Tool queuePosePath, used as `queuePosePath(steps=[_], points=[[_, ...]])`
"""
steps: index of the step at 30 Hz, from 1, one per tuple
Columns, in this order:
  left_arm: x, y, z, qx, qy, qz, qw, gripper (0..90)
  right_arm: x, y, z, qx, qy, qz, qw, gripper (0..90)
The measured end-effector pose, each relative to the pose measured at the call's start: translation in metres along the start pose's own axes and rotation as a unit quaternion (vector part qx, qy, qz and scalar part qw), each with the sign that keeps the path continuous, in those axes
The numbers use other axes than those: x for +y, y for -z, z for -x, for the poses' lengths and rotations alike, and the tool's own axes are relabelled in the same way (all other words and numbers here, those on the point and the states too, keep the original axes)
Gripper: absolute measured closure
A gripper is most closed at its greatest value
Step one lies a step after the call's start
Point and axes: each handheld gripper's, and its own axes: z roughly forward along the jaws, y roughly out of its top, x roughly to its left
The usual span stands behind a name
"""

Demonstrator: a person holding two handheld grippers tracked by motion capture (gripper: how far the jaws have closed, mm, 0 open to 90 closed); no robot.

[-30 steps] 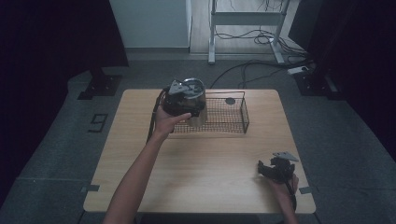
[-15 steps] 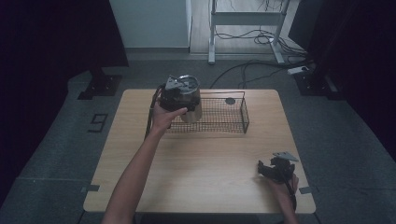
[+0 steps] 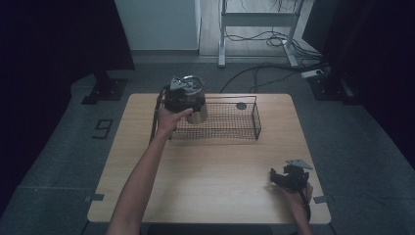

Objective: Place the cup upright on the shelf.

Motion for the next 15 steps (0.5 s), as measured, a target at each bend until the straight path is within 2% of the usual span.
queuePosePath(steps=[1, 9, 15], points=[[-0.002, -0.002, -0.004, 0.006, 0.001, -0.006, 1.0, 4.0, 0.0, 0.0, 0.0, 0.0, 0.0, 0.0, 1.0, 14.0], [-0.006, -0.012, -0.014, 0.016, 0.014, -0.007, 0.9997, 4.0, 0.0, 0.0, 0.0, -0.001, -0.001, 0.0, 1.0, 14.0], [-0.01, -0.021, -0.016, 0.028, 0.018, -0.013, 0.9994, 4.0, 0.0, 0.0, 0.0, -0.001, -0.001, 0.0, 1.0, 14.0]])
